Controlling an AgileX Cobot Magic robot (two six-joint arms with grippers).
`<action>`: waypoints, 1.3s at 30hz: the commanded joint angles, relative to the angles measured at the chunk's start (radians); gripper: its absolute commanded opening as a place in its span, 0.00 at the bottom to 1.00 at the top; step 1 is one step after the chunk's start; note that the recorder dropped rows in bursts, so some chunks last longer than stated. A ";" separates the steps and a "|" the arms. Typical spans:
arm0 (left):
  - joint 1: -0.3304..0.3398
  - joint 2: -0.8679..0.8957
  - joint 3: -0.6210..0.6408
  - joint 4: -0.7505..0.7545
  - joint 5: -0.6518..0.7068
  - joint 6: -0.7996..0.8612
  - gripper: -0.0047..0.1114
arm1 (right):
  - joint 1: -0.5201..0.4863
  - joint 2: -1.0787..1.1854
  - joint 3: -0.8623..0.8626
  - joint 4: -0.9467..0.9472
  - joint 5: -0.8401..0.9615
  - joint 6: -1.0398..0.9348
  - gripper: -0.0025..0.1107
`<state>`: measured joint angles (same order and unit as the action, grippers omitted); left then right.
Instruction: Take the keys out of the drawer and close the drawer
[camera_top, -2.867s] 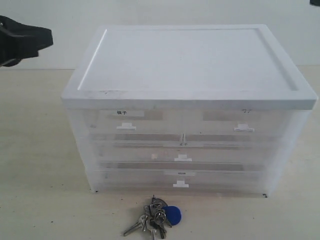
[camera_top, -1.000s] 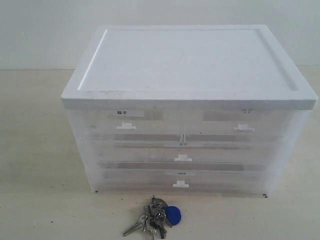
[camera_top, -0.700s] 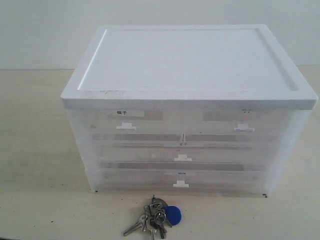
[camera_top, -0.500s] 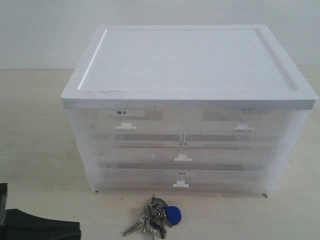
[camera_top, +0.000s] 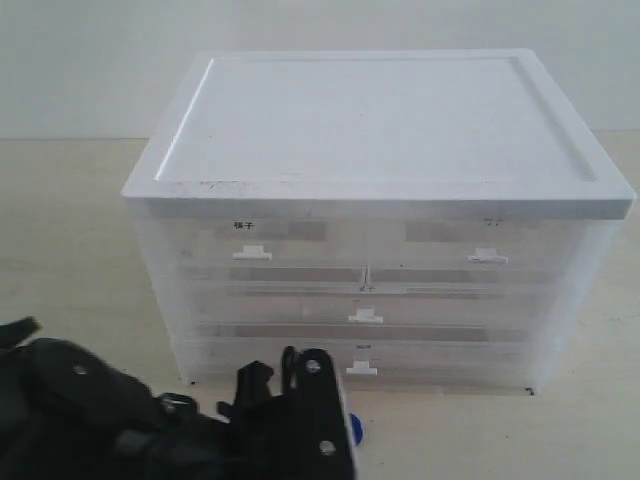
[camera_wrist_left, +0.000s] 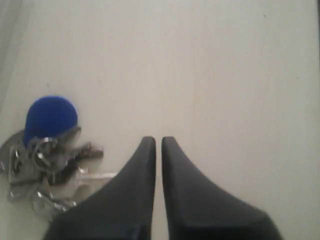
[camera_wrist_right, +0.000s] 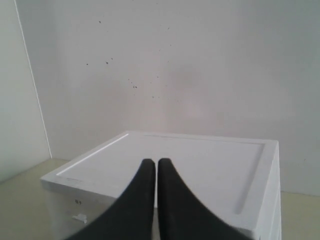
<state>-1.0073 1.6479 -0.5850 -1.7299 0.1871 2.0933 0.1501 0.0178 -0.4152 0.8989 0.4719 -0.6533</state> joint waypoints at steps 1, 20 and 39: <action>-0.050 0.084 -0.123 -0.015 -0.097 -0.082 0.08 | -0.001 0.006 0.006 0.004 0.022 -0.008 0.02; -0.050 0.249 -0.118 -0.015 -0.355 -0.133 0.08 | -0.001 0.006 0.006 0.004 0.058 -0.004 0.02; -0.053 -0.084 -0.098 0.155 -0.081 -0.351 0.08 | -0.001 0.006 0.006 0.004 0.076 -0.010 0.02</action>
<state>-1.0574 1.6772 -0.7008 -1.5417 0.0779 1.7527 0.1501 0.0178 -0.4152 0.8989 0.5418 -0.6533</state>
